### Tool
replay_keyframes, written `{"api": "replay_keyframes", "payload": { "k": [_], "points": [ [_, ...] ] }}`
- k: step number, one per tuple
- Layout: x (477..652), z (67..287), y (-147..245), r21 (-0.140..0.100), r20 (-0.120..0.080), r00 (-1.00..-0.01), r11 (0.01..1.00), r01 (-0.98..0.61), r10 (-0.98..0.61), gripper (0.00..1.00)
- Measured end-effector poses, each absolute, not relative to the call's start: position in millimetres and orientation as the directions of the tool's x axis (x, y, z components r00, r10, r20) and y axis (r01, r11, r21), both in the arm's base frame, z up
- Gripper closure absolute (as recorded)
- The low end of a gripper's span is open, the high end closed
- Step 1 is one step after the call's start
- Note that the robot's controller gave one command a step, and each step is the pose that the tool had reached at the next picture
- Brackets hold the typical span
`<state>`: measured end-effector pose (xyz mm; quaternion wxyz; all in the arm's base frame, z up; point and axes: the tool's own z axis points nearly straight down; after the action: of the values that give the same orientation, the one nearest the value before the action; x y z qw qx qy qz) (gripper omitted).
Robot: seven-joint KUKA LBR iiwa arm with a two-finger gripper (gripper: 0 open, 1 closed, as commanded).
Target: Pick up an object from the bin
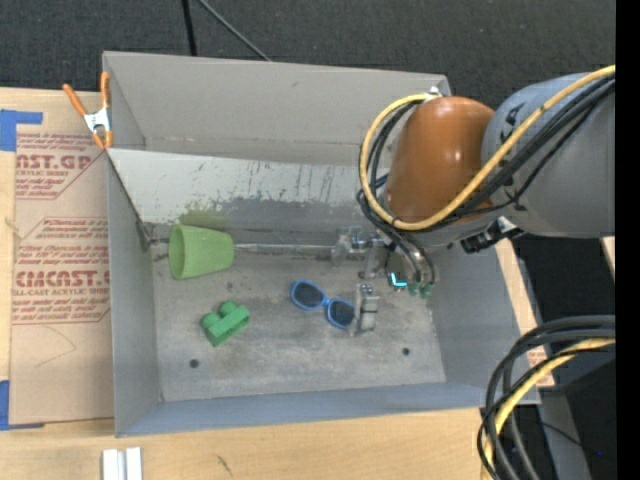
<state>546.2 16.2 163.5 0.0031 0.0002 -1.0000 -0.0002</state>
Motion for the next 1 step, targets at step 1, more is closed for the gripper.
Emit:
{"api": "replay_keyframes", "payload": {
  "k": [1],
  "points": [
    [568.0, 65.0, 20.9, 0.001, 0.005, -0.998, 0.998, 0.060, 0.060, 0.00]
  ]
}}
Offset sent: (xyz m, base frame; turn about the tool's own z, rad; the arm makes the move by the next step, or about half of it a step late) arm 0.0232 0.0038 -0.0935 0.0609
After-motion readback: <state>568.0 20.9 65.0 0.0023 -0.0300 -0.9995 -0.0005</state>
